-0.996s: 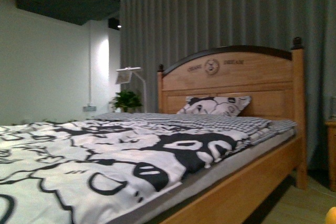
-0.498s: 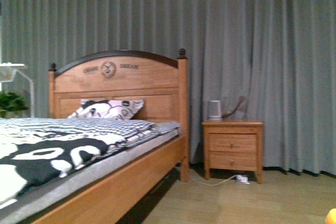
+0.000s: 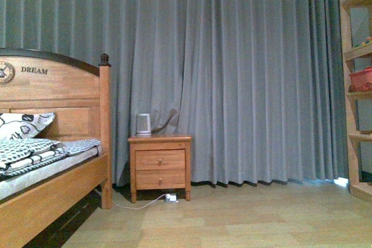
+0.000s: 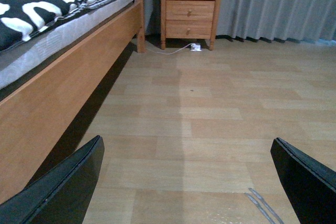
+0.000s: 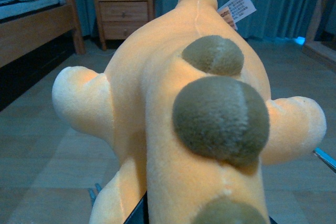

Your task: Put away toys

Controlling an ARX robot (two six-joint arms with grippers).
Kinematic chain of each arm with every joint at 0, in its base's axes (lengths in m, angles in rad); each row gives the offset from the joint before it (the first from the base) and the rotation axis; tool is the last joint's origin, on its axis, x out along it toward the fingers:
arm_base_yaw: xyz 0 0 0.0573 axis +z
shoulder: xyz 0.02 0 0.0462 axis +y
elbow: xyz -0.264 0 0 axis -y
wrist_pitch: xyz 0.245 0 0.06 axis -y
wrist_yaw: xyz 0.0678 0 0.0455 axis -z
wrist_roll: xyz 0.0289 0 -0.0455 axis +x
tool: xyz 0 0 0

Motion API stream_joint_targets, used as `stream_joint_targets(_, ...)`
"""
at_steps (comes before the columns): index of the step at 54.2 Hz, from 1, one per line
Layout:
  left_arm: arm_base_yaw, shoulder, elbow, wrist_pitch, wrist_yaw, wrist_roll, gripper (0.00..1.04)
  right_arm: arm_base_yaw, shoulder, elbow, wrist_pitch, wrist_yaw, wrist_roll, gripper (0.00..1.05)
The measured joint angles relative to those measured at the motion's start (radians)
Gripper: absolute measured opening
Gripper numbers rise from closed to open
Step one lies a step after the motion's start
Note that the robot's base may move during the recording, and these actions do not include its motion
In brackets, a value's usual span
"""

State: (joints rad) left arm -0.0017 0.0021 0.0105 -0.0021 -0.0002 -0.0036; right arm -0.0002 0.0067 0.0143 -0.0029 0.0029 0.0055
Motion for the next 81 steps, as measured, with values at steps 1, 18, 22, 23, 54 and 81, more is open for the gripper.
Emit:
stream_joint_targets(1,0.0,0.0,0.0,0.0,0.0,0.0,0.98,0.0,0.0,0.0,0.0,-0.003,0.0,0.08)
stream_joint_targets(18,0.0,0.0,0.0,0.0,0.0,0.0,0.98,0.001,0.0,0.0,0.0,-0.004,0.0,0.07)
stream_joint_targets(22,0.0,0.0,0.0,0.0,0.0,0.0,0.98,0.001,0.0,0.0,0.0,-0.005,0.0,0.07)
stream_joint_targets(23,0.0,0.0,0.0,0.0,0.0,0.0,0.98,0.001,0.0,0.0,0.0,-0.005,0.0,0.07)
stream_joint_targets(54,0.0,0.0,0.0,0.0,0.0,0.0,0.98,0.001,0.0,0.0,0.0,-0.005,0.0,0.07)
stream_joint_targets(81,0.0,0.0,0.0,0.0,0.0,0.0,0.98,0.001,0.0,0.0,0.0,-0.005,0.0,0.07)
